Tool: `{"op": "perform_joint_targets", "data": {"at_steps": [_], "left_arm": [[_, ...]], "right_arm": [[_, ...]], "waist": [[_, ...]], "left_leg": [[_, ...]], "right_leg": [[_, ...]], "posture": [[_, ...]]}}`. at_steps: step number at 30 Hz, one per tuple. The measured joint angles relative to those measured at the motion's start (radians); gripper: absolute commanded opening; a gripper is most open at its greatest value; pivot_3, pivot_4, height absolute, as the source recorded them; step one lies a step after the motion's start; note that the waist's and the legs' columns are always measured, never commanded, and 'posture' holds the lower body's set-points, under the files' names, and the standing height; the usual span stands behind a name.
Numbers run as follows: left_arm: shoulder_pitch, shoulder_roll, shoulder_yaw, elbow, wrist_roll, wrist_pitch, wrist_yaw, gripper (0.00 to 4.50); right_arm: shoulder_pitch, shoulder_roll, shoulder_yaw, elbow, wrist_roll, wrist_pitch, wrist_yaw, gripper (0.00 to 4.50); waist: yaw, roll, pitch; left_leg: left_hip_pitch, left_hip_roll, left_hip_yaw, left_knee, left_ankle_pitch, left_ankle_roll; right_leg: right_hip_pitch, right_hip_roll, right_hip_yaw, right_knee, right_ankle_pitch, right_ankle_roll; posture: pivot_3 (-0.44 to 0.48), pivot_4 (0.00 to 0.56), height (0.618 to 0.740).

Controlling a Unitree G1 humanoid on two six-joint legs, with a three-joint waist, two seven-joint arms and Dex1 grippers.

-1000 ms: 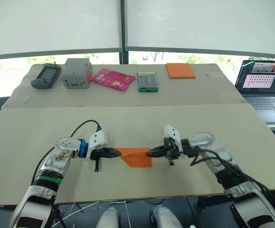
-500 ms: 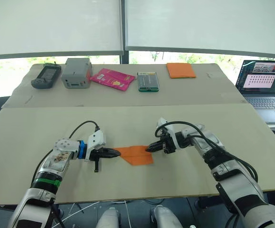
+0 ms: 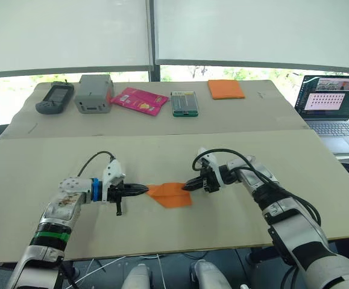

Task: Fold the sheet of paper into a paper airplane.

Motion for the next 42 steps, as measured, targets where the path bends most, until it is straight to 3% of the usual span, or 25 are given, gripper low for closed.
{"op": "perform_joint_targets", "data": {"at_steps": [3,8,13,20,28,34,38,42], "left_arm": [[0.012,0.0,0.033,-0.105,-0.081,0.092,0.016,0.0],[-0.004,-0.026,-0.003,-0.135,-0.054,0.094,0.055,0.0],[-0.035,-0.075,-0.117,0.002,0.086,-0.056,0.063,0.0],[-0.1,-0.138,-0.152,0.206,0.187,-0.231,0.073,0.0],[-0.104,-0.159,-0.153,0.243,0.197,-0.275,0.068,0.0],[-0.102,-0.158,-0.161,0.242,0.208,-0.294,0.067,0.0],[-0.1,-0.155,-0.153,0.238,0.202,-0.275,0.064,0.0],[-0.105,-0.153,-0.14,0.24,0.194,-0.245,0.062,0.0]], "right_arm": [[0.018,-0.005,-0.001,-0.027,-0.004,0.0,-0.014,0.04],[0.028,-0.009,0.0,-0.057,-0.014,0.004,-0.019,0.04],[0.035,-0.008,-0.005,-0.074,-0.014,0.004,-0.024,0.04],[0.055,-0.028,-0.005,-0.116,-0.015,0.013,-0.027,0.04],[0.09,-0.053,-0.014,-0.203,-0.011,0.066,-0.043,0.04],[0.109,-0.095,-0.028,-0.254,0.007,0.099,-0.044,2.01],[0.121,-0.173,-0.12,-0.287,0.011,0.098,-0.102,3.34],[0.16,-0.171,-0.234,-0.496,0.086,0.102,-0.167,3.34]], "waist": [[0.001,0.0,0.0],[0.002,0.001,-0.001],[0.001,0.001,-0.001],[0.01,0.001,-0.002],[0.023,0.002,-0.002],[0.025,0.002,-0.002],[0.023,0.002,-0.002],[0.013,0.002,-0.002]], "left_leg": [[0.001,0.0,0.0,0.0,0.0,0.0],[0.001,-0.001,0.0,0.0,0.0,0.0],[0.0,-0.001,0.0,0.0,0.0,0.0],[0.0,-0.001,0.0,0.0,0.0,0.0],[-0.001,-0.002,0.0,0.0,0.0,0.0],[-0.001,-0.002,0.0,0.0,0.0,0.0],[-0.002,-0.002,0.001,0.0,0.0,0.0],[-0.001,0.0,0.0,-0.001,0.0,0.0]], "right_leg": [[0.001,0.0,0.0,0.0,-0.001,0.002],[0.001,0.0,0.0,-0.001,-0.001,0.002],[0.001,0.0,0.0,-0.001,-0.001,0.001],[0.001,-0.001,0.0,-0.001,-0.001,0.001],[0.0,-0.001,0.0,-0.002,0.0,0.001],[0.001,-0.001,0.0,-0.002,-0.001,0.002],[-0.001,-0.001,0.0,-0.002,-0.001,0.002],[-0.001,0.001,0.0,-0.002,-0.001,0.002]], "posture": [[0.0,0.15,0.74],[0.0,0.15,0.74],[0.0,0.15,0.74],[0.0,0.15,0.74],[0.0,0.15,0.74],[0.0,0.15,0.74],[0.0,0.15,0.74],[0.0,0.15,0.74]]}}
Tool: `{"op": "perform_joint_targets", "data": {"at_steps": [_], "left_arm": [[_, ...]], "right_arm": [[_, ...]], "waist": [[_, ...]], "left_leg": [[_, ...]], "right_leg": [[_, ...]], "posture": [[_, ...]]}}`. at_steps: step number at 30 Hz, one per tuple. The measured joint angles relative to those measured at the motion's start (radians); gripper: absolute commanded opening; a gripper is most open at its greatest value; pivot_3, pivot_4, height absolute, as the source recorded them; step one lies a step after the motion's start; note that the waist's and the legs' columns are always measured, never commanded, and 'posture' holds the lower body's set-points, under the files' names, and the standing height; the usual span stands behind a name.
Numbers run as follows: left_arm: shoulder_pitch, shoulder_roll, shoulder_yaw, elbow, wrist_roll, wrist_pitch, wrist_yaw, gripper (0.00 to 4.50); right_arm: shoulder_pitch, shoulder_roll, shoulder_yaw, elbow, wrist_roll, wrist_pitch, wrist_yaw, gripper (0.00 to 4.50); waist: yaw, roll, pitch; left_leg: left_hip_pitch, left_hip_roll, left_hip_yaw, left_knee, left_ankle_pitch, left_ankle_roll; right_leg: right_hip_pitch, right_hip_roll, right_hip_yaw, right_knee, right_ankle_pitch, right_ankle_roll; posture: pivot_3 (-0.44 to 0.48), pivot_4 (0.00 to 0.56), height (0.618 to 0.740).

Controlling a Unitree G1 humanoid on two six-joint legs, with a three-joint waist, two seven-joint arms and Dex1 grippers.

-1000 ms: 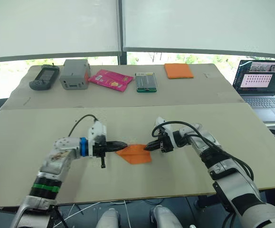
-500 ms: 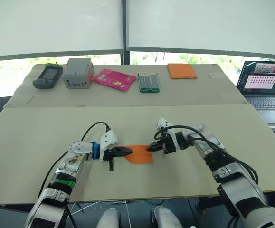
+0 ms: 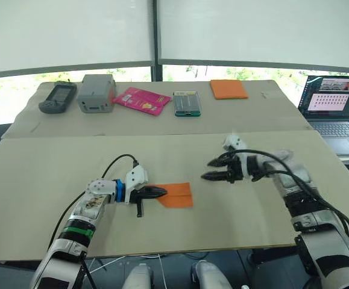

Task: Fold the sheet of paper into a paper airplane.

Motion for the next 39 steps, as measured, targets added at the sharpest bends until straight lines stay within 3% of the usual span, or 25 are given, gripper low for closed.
{"op": "perform_joint_targets", "data": {"at_steps": [2,4,8,14,20,28,32,39], "left_arm": [[-0.003,-0.001,0.0,0.0,-0.004,0.013,-0.002,0.0],[-0.011,-0.005,-0.002,0.005,-0.004,0.025,-0.005,0.0],[-0.016,-0.004,0.005,0.005,-0.006,0.044,-0.012,0.0],[-0.017,-0.001,0.005,0.004,-0.006,0.054,-0.019,0.0],[-0.022,-0.004,0.006,0.004,-0.005,0.082,-0.001,0.0],[-0.023,-0.006,0.004,0.004,-0.004,0.086,0.006,0.0],[-0.025,-0.008,0.001,0.005,-0.003,0.086,0.006,0.0],[-0.026,-0.01,-0.002,0.006,-0.003,0.09,-0.006,0.0]], "right_arm": [[0.042,0.019,-0.005,-0.112,0.017,0.001,-0.031,3.34],[0.177,0.034,0.032,-0.28,-0.016,-0.032,-0.103,3.34],[0.353,0.099,0.142,-0.367,-0.062,-0.045,-0.217,2.16],[0.37,0.175,0.147,-0.358,-0.14,-0.082,-0.404,0.09],[0.454,0.257,0.16,-0.361,-0.145,-0.068,-0.484,0.03],[0.455,0.284,0.161,-0.367,-0.136,-0.032,-0.528,0.03],[0.471,0.284,0.158,-0.365,-0.137,-0.044,-0.541,0.03],[0.621,0.222,0.086,-0.439,-0.115,-0.131,-0.56,0.03]], "waist": [[-0.001,0.0,0.0],[0.006,0.0,0.0],[0.007,0.0,0.0],[0.007,0.0,0.0],[0.007,0.0,0.0],[0.007,0.0,0.0],[0.009,0.001,-0.001],[0.013,0.001,-0.002]], "left_leg": [[0.0,0.0,-0.001,0.0,0.0,0.0],[0.0,0.0,-0.001,0.0,-0.001,0.001],[-0.004,-0.002,0.0,0.002,-0.001,0.001],[-0.003,-0.001,0.0,0.002,-0.001,0.001],[-0.003,-0.001,0.0,0.002,-0.001,0.001],[-0.001,-0.001,0.0,0.002,0.0,0.001],[-0.001,-0.001,0.0,0.002,-0.001,0.001],[-0.001,-0.002,0.0,0.002,-0.001,0.001]], "right_leg": [[0.0,0.0,-0.001,0.0,0.0,0.0],[0.001,0.0,-0.002,-0.001,-0.001,0.001],[-0.002,-0.002,0.001,-0.001,0.0,0.001],[-0.002,0.0,0.0,-0.001,-0.001,0.001],[-0.001,-0.001,0.0,-0.001,-0.001,0.001],[0.0,-0.001,0.0,-0.001,-0.001,0.001],[0.001,-0.001,0.0,-0.001,-0.001,0.001],[0.002,-0.002,0.0,-0.002,-0.001,0.001]], "posture": [[0.0,0.15,0.74],[0.0,0.15,0.74],[0.0,0.15,0.74],[0.0,0.15,0.74],[0.0,0.15,0.74],[0.0,0.15,0.74],[0.0,0.15,0.74],[0.0,0.15,0.74]]}}
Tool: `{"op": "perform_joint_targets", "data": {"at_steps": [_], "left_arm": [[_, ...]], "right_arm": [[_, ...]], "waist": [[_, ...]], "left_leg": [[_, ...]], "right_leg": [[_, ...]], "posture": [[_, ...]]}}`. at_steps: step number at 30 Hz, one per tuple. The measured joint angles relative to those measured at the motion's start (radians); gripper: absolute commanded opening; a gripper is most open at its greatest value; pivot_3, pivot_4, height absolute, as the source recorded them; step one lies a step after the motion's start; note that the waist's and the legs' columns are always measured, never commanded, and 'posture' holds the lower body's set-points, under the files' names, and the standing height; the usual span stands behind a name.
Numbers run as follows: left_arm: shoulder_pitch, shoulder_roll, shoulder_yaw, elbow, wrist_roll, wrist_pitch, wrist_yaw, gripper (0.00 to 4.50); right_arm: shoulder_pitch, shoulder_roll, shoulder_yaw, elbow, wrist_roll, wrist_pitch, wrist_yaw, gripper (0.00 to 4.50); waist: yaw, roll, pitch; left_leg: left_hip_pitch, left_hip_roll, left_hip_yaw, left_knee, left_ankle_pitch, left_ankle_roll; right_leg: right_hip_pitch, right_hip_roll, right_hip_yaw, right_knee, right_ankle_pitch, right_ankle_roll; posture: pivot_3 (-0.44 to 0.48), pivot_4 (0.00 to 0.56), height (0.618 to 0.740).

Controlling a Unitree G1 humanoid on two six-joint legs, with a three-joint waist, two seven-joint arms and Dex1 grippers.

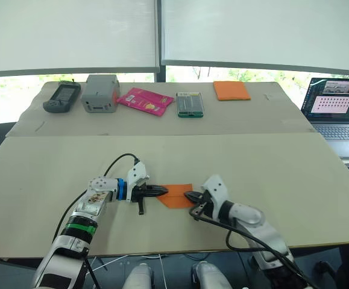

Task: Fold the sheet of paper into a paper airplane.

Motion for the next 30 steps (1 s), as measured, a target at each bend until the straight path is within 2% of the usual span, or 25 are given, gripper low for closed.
{"op": "perform_joint_targets", "data": {"at_steps": [7,11,15,20,30], "left_arm": [[-0.004,0.001,0.0,0.003,0.0,0.008,-0.011,0.0],[-0.006,0.003,0.002,0.005,0.0,0.01,-0.017,0.0],[-0.011,0.0,0.0,0.01,0.0,0.009,-0.019,0.0],[-0.015,-0.012,-0.001,0.012,0.002,0.009,-0.013,0.0],[0.031,-0.037,-0.037,-0.073,0.012,0.014,-0.007,0.0]], "right_arm": [[0.029,-0.009,-0.051,0.005,0.018,-0.061,-0.016,0.03],[-0.037,0.01,-0.063,-0.008,0.046,-0.108,-0.008,0.03],[-0.127,0.009,0.013,-0.003,0.03,-0.099,0.015,0.03],[-0.144,0.025,0.087,0.112,-0.001,-0.017,0.011,0.03],[-0.181,0.014,0.131,0.144,-0.039,-0.022,0.03,0.03]], "waist": [[-0.001,0.001,-0.001],[-0.004,0.001,-0.001],[-0.005,0.001,-0.001],[-0.001,0.001,-0.001],[-0.006,0.002,-0.002]], "left_leg": [[0.0,0.0,0.0,0.0,0.0,0.0],[-0.001,0.001,0.0,0.0,0.0,0.0],[-0.001,0.001,0.0,0.0,0.0,0.0],[-0.002,0.0,0.0,0.0,0.0,0.0],[0.001,0.001,0.0,-0.001,0.0,0.0]], "right_leg": [[-0.001,0.0,0.0,0.0,0.0,0.0],[-0.001,0.001,0.0,0.0,0.0,0.0],[-0.001,0.001,0.0,0.0,0.0,0.0],[-0.002,0.0,0.0,0.0,0.0,0.0],[0.0,0.001,0.0,0.0,0.0,0.0]], "posture": [[0.0,0.15,0.74],[0.0,0.15,0.74],[0.0,0.15,0.74],[0.0,0.15,0.74],[0.0,0.15,0.74]]}}
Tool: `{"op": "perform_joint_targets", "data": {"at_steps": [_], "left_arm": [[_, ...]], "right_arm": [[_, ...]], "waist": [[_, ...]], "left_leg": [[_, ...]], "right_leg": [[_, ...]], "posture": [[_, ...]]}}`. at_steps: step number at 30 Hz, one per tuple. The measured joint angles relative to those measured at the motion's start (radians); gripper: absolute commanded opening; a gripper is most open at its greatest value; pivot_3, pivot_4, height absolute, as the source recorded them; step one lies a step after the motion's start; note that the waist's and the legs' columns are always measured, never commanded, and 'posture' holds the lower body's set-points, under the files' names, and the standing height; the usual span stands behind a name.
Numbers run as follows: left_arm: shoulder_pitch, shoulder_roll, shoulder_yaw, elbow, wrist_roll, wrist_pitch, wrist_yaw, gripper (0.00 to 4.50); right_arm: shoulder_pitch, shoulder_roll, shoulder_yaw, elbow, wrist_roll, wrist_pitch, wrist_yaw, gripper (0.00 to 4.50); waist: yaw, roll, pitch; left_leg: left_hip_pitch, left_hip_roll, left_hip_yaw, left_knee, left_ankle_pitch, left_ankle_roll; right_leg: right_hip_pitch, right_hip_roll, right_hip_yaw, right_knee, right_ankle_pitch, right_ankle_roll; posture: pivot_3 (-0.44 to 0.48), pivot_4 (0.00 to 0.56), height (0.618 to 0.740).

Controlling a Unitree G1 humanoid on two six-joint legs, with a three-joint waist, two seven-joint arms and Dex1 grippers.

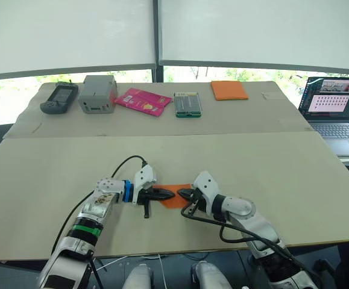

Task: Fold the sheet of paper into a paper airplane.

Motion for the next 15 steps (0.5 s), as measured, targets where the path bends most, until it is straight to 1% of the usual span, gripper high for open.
{"op": "perform_joint_targets", "data": {"at_steps": [4,7,12,15], "left_arm": [[0.023,0.024,0.008,-0.015,-0.002,-0.002,0.016,0.0],[0.038,0.057,0.041,-0.011,-0.022,0.009,0.028,0.0],[0.064,0.188,0.136,0.035,-0.047,0.021,0.038,0.0],[0.075,0.217,0.184,0.059,-0.053,0.027,0.054,0.0]], "right_arm": [[-0.005,0.013,0.003,0.013,-0.003,-0.005,0.0,0.03],[-0.014,0.02,0.006,0.025,-0.003,-0.007,0.0,0.03],[-0.028,0.009,0.016,0.031,-0.005,-0.007,0.011,0.03],[-0.036,-0.005,0.013,0.036,-0.004,-0.007,0.024,0.03]], "waist": [[-0.007,0.001,-0.002],[-0.016,0.001,-0.002],[-0.026,0.002,-0.003],[-0.024,0.002,-0.003]], "left_leg": [[0.002,0.001,0.0,-0.001,0.0,0.0],[0.003,0.002,0.0,-0.001,0.0,0.0],[0.004,0.003,0.0,-0.002,0.0,0.0],[0.004,0.002,0.0,-0.002,0.0,0.0]], "right_leg": [[0.001,0.0,0.0,0.001,0.0,-0.001],[0.001,0.002,0.0,0.001,-0.001,-0.001],[0.001,0.002,0.0,0.002,-0.001,-0.002],[0.001,0.001,0.0,0.002,-0.001,-0.002]], "posture": [[0.0,0.15,0.74],[0.0,0.15,0.74],[0.0,0.15,0.74],[0.0,0.15,0.74]]}}
